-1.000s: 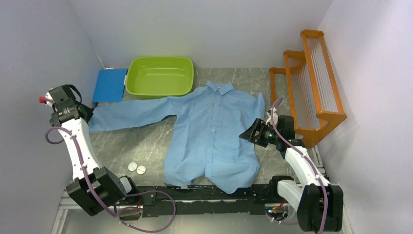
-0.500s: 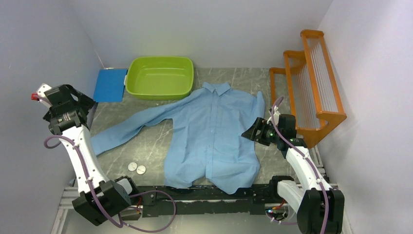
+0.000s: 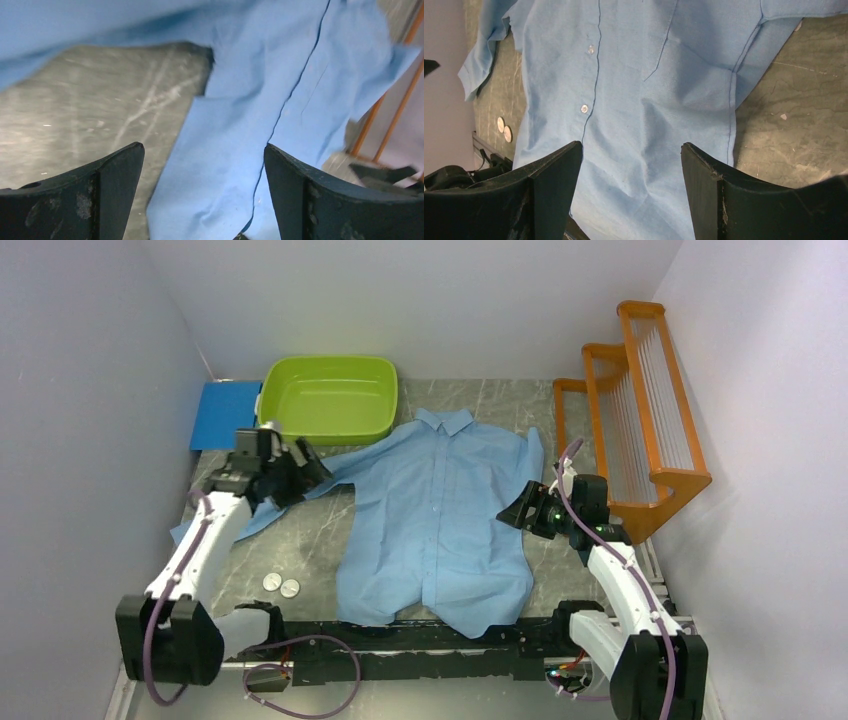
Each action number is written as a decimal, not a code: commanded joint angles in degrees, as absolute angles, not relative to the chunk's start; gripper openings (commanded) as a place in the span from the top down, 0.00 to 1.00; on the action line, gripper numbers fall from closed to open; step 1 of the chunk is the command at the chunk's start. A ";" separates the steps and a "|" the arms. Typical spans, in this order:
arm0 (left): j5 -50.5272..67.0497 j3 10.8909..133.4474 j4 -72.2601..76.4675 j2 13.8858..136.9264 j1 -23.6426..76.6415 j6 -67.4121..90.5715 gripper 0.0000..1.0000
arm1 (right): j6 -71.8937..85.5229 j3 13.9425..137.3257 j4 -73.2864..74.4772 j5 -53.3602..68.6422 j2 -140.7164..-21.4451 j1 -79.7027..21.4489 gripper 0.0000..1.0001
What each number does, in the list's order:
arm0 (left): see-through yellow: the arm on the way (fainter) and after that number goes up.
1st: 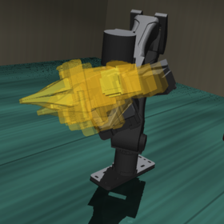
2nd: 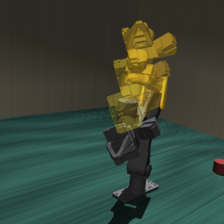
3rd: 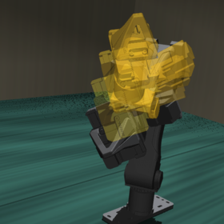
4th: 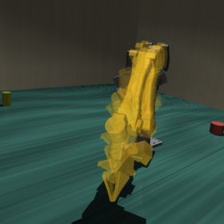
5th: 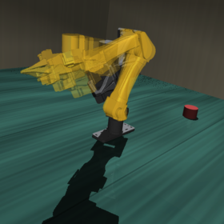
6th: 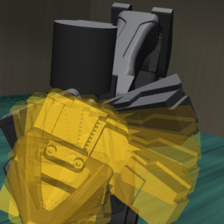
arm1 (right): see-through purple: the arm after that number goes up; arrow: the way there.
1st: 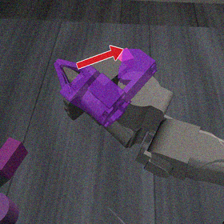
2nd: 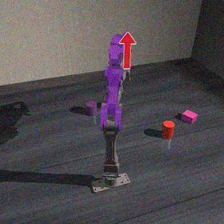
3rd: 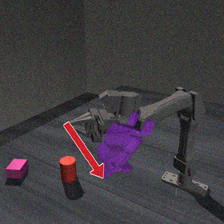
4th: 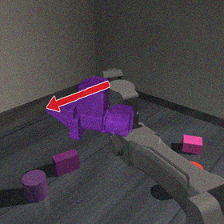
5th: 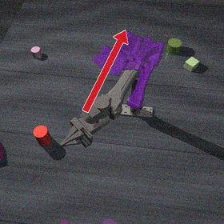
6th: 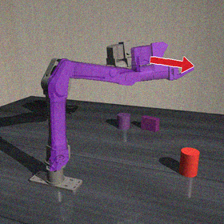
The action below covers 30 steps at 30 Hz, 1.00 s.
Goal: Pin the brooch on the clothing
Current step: Flatten out the clothes at the center of the board.
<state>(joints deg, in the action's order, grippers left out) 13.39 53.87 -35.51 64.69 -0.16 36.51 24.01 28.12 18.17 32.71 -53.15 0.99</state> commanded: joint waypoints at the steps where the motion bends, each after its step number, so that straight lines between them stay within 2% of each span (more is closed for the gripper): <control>1: 11.14 53.18 -30.05 70.83 12.64 40.81 0.08 | 23.63 29.68 17.78 31.49 -52.15 0.36 0.24; 5: 1.93 56.20 -31.80 78.89 25.78 41.84 0.14 | 24.70 28.53 17.36 30.45 -51.67 0.35 0.24; 8: -3.27 58.80 -33.10 84.85 33.30 42.53 0.23 | 25.51 27.87 16.66 29.59 -51.57 -1.85 0.24; 13: -13.36 63.22 -38.30 91.68 43.71 46.07 0.21 | 26.54 30.01 18.52 22.99 -53.36 -7.76 0.26; 18: -20.09 67.10 -44.18 96.65 51.06 50.52 0.17 | 30.39 31.53 20.67 10.49 -54.72 -20.89 0.27; 25: -13.71 61.43 -37.71 99.14 54.51 53.49 0.17 | 38.48 28.71 19.51 7.06 -60.11 -26.45 0.27; 30: -9.06 54.66 -33.27 96.54 55.66 56.27 0.17 | 46.56 23.40 18.88 4.82 -56.04 -26.38 0.27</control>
<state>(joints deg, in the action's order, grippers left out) -13.72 59.61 -36.86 98.54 54.59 52.14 38.30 26.63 19.81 8.99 -59.48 -26.24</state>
